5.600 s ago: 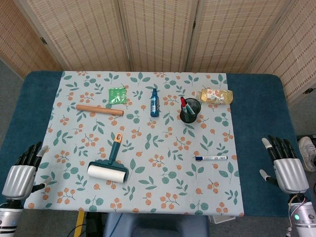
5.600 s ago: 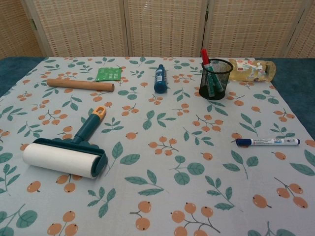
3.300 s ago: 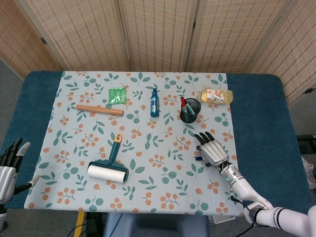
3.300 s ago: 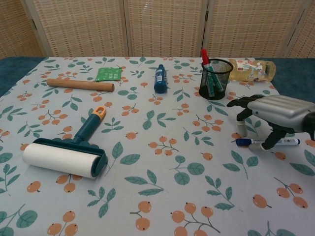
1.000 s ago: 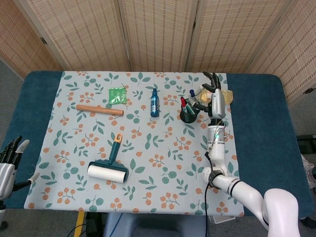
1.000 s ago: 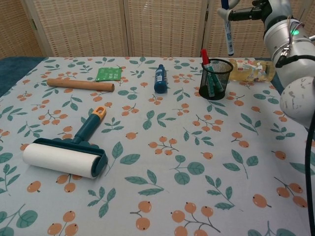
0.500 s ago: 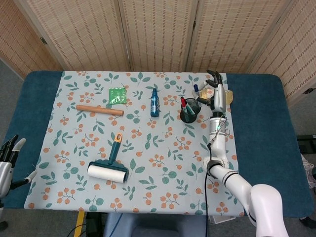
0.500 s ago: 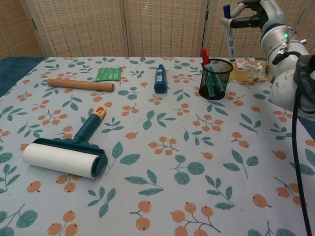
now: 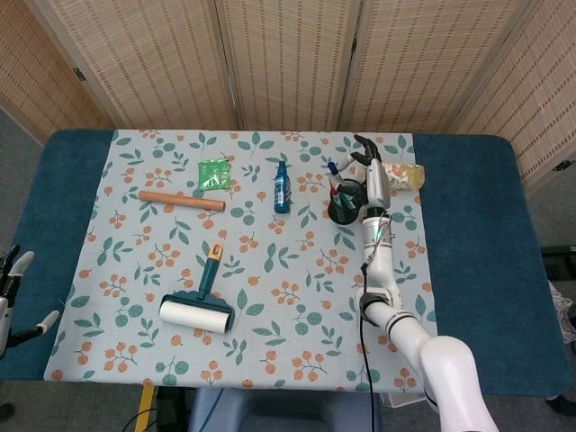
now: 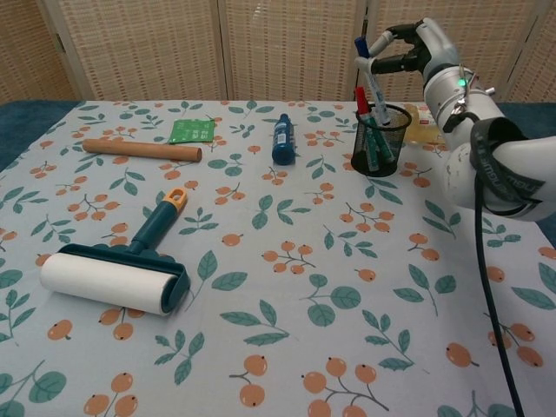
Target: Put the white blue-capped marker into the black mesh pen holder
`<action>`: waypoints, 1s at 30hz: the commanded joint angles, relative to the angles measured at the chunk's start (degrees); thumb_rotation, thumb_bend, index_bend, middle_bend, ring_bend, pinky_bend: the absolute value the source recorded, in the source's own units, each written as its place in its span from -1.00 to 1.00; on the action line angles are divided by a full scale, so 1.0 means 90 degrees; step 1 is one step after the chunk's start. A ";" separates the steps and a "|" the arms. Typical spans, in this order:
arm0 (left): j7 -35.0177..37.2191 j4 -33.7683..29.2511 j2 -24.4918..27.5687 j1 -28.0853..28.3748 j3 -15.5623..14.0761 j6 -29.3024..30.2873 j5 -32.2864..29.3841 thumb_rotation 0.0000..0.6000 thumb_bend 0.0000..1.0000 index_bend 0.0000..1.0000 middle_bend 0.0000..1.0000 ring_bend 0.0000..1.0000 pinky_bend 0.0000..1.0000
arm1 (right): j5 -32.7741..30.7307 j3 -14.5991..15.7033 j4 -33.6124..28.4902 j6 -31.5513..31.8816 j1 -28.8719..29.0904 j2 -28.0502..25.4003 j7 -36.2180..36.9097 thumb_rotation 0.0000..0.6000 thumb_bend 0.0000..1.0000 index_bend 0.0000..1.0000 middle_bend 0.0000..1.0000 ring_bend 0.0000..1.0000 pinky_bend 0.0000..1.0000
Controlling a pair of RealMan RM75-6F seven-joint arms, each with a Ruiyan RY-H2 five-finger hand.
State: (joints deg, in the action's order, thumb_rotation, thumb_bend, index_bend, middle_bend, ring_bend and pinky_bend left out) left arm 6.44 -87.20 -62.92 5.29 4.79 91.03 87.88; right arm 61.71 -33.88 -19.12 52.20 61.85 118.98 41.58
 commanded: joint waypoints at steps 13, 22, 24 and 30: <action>-0.0240 -0.0018 -0.0110 0.0080 -0.0044 -0.0120 0.0085 1.00 -0.59 -1.00 -1.00 -1.00 -0.56 | 0.0673 0.0561 -0.3085 0.1868 -0.1614 -0.1774 -0.0847 1.00 -0.69 -0.92 -1.00 -1.00 -1.00; -0.0457 -0.0129 -0.0149 0.0101 -0.0091 -0.0138 0.0166 1.00 -0.59 -1.00 -1.00 -1.00 -0.56 | 0.1735 0.2535 -0.7681 0.1626 -0.3297 -0.5346 -0.3872 1.00 -0.68 -0.92 -1.00 -1.00 -1.00; -0.0588 -0.0170 -0.0163 0.0103 -0.0095 -0.0156 0.0148 1.00 -0.59 -1.00 -1.00 -1.00 -0.56 | 0.1654 0.2945 -0.8224 0.1486 -0.3524 -0.5905 -0.4987 1.00 -0.67 -0.92 -1.00 -1.00 -1.00; -0.0883 -0.0198 -0.0261 0.0154 -0.0163 -0.0257 0.0226 1.00 -0.59 -1.00 -1.00 -1.00 -0.56 | 0.1415 0.3691 -0.8733 0.2398 -0.4496 -0.6065 -0.6893 1.00 -0.61 -0.92 -1.00 -1.00 -1.00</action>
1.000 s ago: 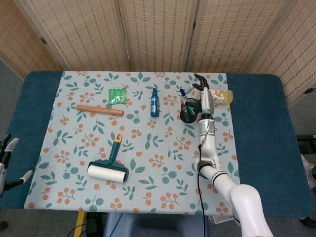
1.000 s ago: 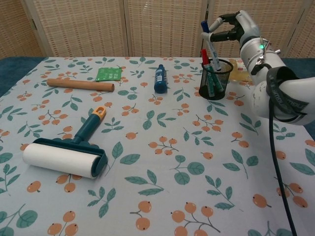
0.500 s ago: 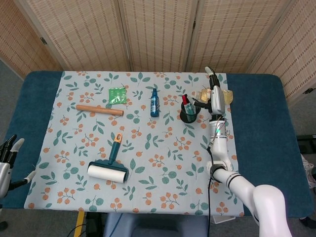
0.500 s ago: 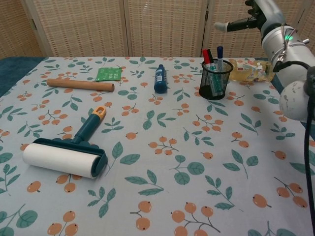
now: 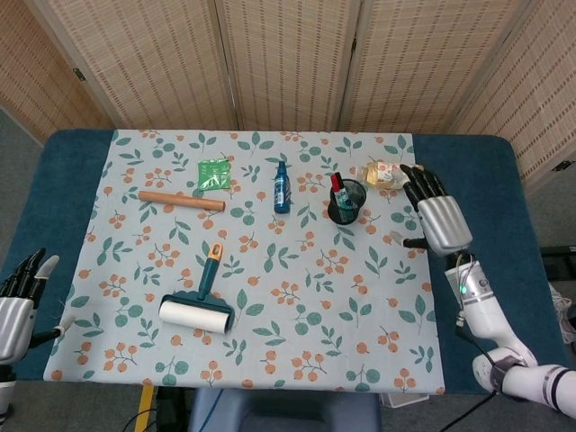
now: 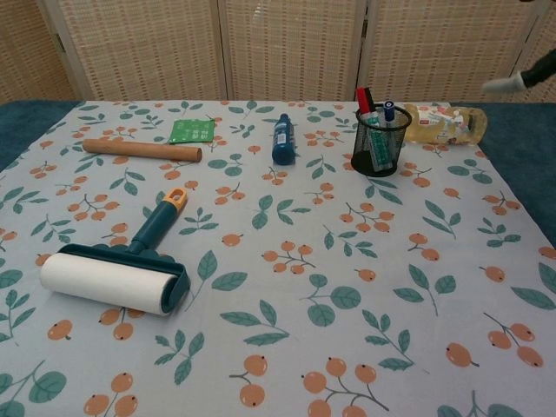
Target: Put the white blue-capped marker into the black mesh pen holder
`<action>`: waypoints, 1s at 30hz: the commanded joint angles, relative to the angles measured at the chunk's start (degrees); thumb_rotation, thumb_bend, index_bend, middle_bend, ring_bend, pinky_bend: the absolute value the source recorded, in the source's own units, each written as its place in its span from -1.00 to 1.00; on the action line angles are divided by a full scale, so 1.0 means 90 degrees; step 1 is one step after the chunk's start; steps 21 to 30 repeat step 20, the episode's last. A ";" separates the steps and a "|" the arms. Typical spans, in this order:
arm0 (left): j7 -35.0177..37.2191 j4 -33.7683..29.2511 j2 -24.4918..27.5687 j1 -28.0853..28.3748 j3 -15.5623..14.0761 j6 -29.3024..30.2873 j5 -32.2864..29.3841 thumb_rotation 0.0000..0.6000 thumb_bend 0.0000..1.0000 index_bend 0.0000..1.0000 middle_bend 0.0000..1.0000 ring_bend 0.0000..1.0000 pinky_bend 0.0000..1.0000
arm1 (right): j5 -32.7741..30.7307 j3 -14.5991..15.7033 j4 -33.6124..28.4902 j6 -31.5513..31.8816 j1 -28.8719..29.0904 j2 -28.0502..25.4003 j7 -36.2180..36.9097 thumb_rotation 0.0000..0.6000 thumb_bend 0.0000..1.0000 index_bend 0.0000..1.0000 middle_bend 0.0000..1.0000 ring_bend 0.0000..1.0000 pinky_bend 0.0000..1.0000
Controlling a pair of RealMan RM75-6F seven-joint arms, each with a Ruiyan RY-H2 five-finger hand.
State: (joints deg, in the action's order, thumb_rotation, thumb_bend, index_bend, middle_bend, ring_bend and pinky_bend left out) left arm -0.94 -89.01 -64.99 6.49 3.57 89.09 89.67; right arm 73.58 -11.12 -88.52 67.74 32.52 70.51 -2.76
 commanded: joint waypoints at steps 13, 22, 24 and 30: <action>-0.0233 0.0298 -0.0239 0.0087 0.0077 0.0047 0.0027 1.00 -0.59 -1.00 -1.00 -1.00 -0.56 | 0.0766 0.1354 -0.0230 0.2730 -0.2704 -0.0140 -0.1501 1.00 -0.54 -0.92 -1.00 -1.00 -1.00; -0.0236 0.0331 -0.0278 0.0149 0.0062 -0.0075 0.0004 1.00 -0.59 -1.00 -1.00 -1.00 -0.56 | 0.0937 0.1296 -0.0328 0.2852 -0.2922 -0.0260 -0.1325 1.00 -0.54 -0.92 -1.00 -1.00 -1.00; -0.0236 0.0331 -0.0278 0.0149 0.0062 -0.0075 0.0004 1.00 -0.59 -1.00 -1.00 -1.00 -0.56 | 0.0937 0.1296 -0.0328 0.2852 -0.2922 -0.0260 -0.1325 1.00 -0.54 -0.92 -1.00 -1.00 -1.00; -0.0236 0.0331 -0.0278 0.0149 0.0062 -0.0075 0.0004 1.00 -0.59 -1.00 -1.00 -1.00 -0.56 | 0.0937 0.1296 -0.0328 0.2852 -0.2922 -0.0260 -0.1325 1.00 -0.54 -0.92 -1.00 -1.00 -1.00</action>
